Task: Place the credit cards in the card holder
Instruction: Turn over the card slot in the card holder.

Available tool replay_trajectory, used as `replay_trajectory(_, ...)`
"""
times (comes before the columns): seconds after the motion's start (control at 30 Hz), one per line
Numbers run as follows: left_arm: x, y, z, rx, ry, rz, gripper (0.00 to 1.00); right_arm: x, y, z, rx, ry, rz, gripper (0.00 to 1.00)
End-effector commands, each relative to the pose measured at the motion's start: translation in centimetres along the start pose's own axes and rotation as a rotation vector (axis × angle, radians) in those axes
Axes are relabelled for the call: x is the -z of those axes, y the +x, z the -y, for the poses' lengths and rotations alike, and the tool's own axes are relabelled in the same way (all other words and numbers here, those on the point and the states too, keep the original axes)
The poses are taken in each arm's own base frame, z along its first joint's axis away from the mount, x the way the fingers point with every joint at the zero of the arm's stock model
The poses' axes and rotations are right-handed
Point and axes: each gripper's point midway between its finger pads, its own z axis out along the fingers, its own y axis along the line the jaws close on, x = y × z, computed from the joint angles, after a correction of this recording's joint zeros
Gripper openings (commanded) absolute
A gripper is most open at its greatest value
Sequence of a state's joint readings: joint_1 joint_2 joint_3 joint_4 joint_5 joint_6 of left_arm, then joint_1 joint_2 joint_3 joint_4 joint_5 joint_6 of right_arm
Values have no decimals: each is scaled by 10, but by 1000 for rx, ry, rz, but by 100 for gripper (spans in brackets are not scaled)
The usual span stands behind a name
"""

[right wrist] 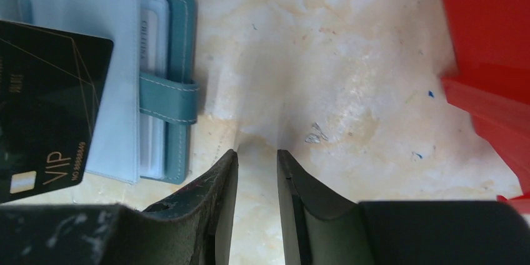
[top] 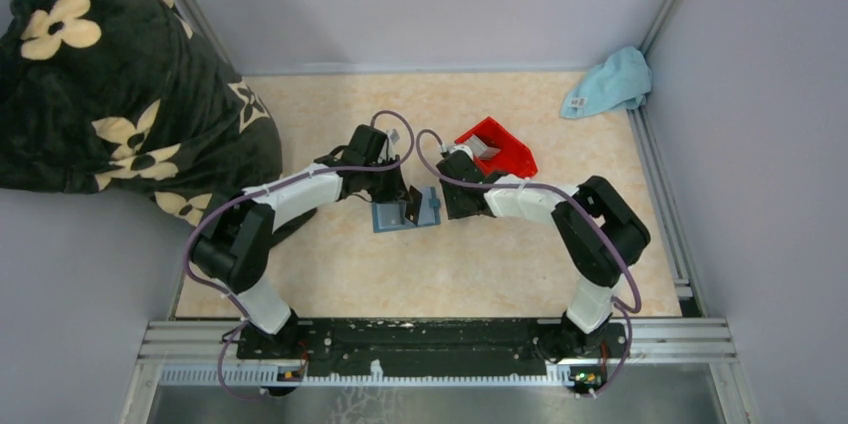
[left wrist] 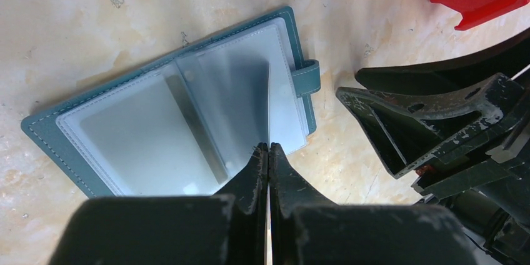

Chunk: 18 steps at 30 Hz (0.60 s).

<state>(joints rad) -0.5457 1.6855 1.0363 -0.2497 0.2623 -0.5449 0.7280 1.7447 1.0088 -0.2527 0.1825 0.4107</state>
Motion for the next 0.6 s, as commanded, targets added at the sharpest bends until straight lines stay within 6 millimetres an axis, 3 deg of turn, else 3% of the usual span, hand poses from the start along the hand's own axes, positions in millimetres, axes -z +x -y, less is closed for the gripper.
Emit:
replay_trajectory(0.0, -6, -3, 2, 4, 2, 19, 0, 20, -14, 12, 6, 42, 52, 31)
replay_trajectory(0.23, -13, 1, 0, 13, -11, 12, 0, 51, -47, -8, 12, -58, 160, 31)
replay_trajectory(0.57, -11, 4, -11, 27, -62, 33, 0, 45, -59, -34, 57, -104, 156, 32)
